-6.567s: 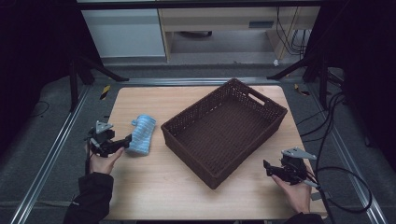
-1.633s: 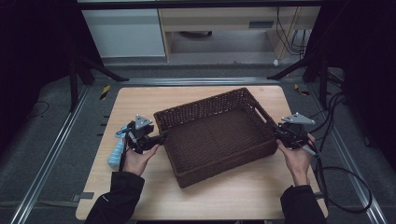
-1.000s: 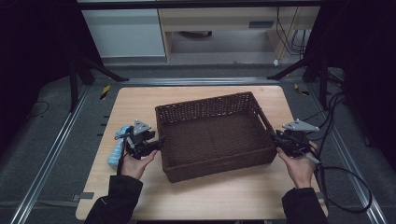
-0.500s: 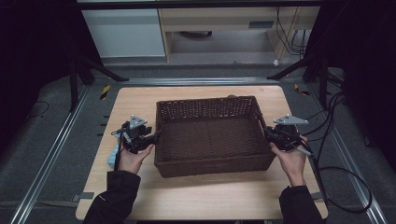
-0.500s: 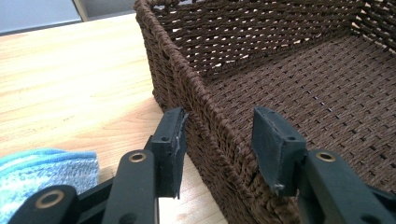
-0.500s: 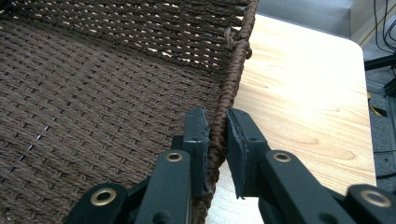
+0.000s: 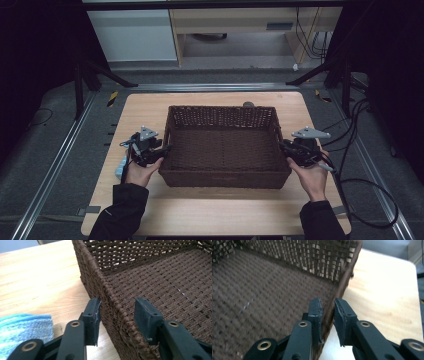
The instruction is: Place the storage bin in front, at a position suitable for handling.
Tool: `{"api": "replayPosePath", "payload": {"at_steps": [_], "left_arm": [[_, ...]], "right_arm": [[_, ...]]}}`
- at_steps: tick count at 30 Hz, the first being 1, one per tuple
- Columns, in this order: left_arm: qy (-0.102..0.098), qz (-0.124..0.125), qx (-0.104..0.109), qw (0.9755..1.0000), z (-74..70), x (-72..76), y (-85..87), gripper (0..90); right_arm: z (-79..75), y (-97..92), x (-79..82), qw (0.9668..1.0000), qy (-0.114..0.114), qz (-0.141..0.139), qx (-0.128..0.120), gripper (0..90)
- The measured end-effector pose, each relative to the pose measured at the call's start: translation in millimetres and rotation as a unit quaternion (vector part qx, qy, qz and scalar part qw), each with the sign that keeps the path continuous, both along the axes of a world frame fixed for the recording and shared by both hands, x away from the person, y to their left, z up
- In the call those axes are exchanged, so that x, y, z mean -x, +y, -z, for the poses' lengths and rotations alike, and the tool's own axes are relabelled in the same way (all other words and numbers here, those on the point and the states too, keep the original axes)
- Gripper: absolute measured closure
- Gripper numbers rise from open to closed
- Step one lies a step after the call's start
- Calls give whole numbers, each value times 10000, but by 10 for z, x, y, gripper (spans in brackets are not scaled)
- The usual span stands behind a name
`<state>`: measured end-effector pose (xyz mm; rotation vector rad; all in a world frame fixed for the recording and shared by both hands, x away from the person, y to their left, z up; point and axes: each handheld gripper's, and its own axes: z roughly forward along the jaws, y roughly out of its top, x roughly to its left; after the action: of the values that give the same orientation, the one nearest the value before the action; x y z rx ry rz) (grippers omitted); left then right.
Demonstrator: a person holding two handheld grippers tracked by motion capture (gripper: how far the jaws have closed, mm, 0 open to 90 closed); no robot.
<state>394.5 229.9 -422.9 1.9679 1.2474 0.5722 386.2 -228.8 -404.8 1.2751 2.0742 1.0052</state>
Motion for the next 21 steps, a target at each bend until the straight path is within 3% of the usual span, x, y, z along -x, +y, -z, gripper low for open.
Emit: {"api": "replayPosePath", "payload": {"at_steps": [3, 8, 13, 21], "left_arm": [[52, 41, -46, 10000, 41, -42, -21, 605], [38, 84, -3, 10000, 44, -57, -17, 644], [16, 81, 39, 10000, 50, -70, -7, 657], [-43, 34, -59, 10000, 40, -8, -20, 676]], "right_arm": [[-18, 11, -99, 9998, -206, 47, -59, 670], [83, 38, -254, 9999, -89, 94, 14, 608], [171, 38, -316, 9999, 18, 135, 28, 619], [207, 26, -309, 9995, 248, 51, -163, 682]]}}
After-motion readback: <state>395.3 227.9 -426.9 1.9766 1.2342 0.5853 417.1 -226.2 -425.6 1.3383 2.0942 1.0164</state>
